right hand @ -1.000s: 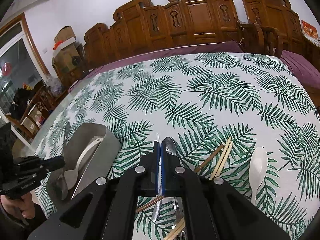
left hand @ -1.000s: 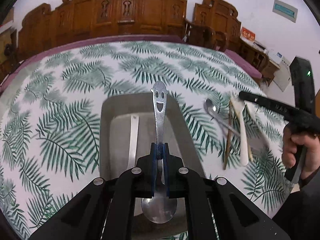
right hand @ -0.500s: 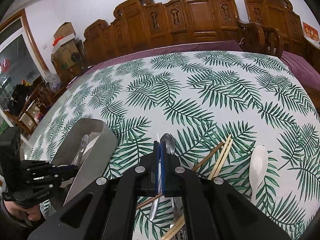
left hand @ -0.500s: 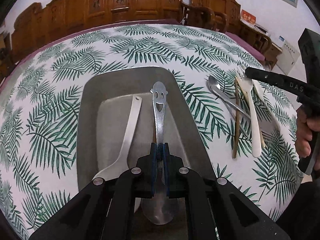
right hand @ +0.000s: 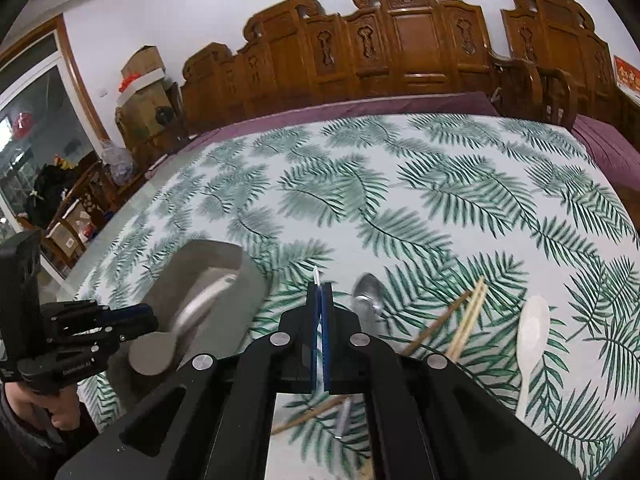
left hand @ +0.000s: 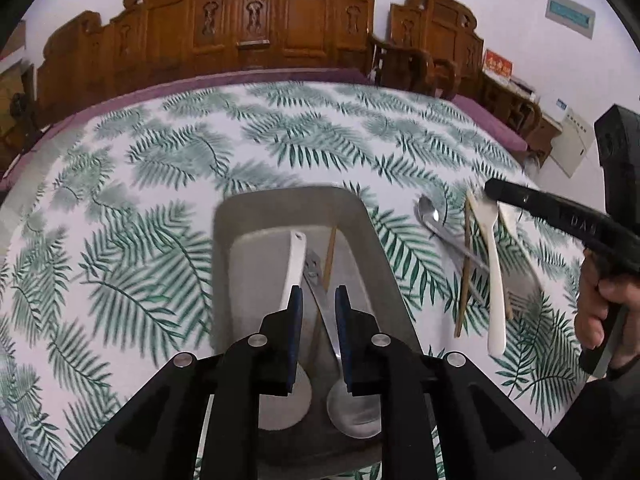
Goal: Organize utensils
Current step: 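Lower the smiley-face spoon into the grey tray and open the left tool, then lower the white plastic spoon into the grey tray and open the right tool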
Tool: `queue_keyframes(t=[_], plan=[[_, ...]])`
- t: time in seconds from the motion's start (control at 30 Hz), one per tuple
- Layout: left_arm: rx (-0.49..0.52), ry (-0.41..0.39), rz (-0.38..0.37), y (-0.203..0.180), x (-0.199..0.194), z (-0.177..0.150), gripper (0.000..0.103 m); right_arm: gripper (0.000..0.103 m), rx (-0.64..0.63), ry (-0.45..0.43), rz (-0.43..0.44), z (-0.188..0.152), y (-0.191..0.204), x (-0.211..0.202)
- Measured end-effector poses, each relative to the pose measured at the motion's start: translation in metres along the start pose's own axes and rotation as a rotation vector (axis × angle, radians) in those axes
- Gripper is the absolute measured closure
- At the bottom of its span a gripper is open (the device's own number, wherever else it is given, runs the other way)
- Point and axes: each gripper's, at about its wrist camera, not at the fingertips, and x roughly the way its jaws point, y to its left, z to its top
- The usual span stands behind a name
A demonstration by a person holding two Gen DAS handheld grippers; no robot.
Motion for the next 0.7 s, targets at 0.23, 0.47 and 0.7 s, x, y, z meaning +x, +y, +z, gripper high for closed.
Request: queue_keyframes(t=[0.23,0.47,0.7], plan=[[-0.02,-0.046,0.013,0.02,-0.017,0.007,0.088,0.101,-0.055,-0.028,0.041,0.016,0.045,0.011],[-0.04,-0.067,0.022,0.035,-0.026,0.007,0.088,0.1,-0.125,0.013,0.049,0.014,0.084,0.047],[-0.046,-0.063,0.029,0.041,-0.026,0.005,0.088,0.1,-0.21,0.045,0.063,0.003,0.11,0.07]])
